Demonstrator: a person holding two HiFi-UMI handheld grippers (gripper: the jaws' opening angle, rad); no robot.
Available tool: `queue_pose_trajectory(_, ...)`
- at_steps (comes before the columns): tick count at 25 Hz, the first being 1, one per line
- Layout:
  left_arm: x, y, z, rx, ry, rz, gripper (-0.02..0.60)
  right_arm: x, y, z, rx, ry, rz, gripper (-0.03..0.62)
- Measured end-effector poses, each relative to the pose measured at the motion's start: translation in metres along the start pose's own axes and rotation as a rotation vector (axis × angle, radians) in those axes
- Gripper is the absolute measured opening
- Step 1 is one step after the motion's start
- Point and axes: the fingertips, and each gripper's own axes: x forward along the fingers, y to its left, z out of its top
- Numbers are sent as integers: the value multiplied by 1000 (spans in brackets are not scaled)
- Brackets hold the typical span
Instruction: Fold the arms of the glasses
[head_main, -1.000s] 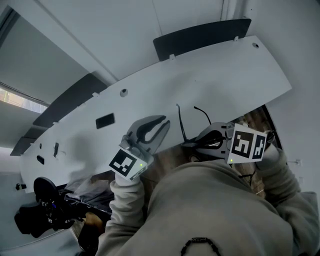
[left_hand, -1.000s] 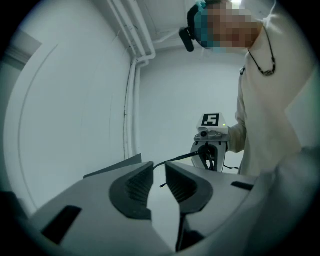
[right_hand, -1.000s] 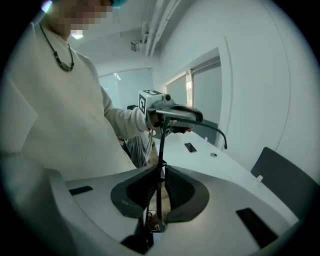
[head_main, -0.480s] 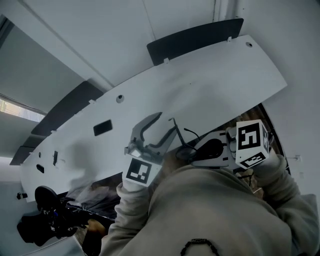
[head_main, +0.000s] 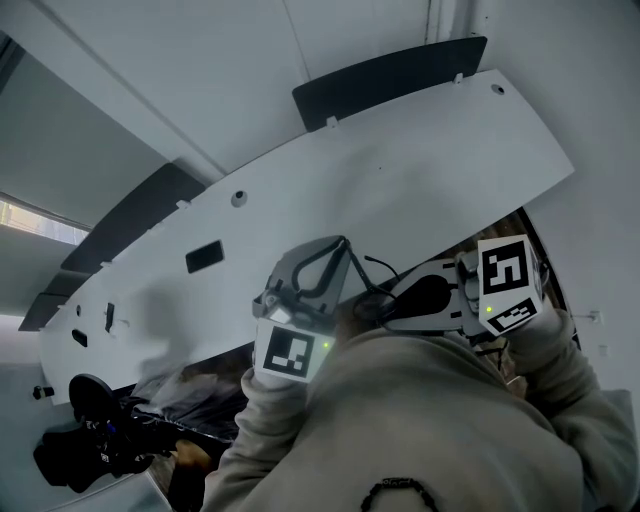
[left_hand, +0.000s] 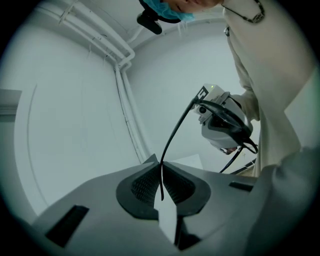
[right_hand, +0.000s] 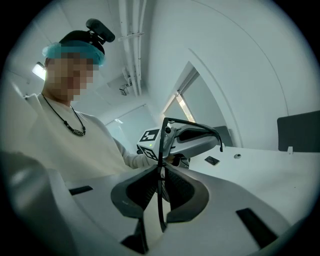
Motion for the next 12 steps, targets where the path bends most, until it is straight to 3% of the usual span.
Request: queue_pose_trajectory(12, -1, 3, 5, -81, -36, -26, 20, -5, -2, 17, -24, -51, 9, 58)
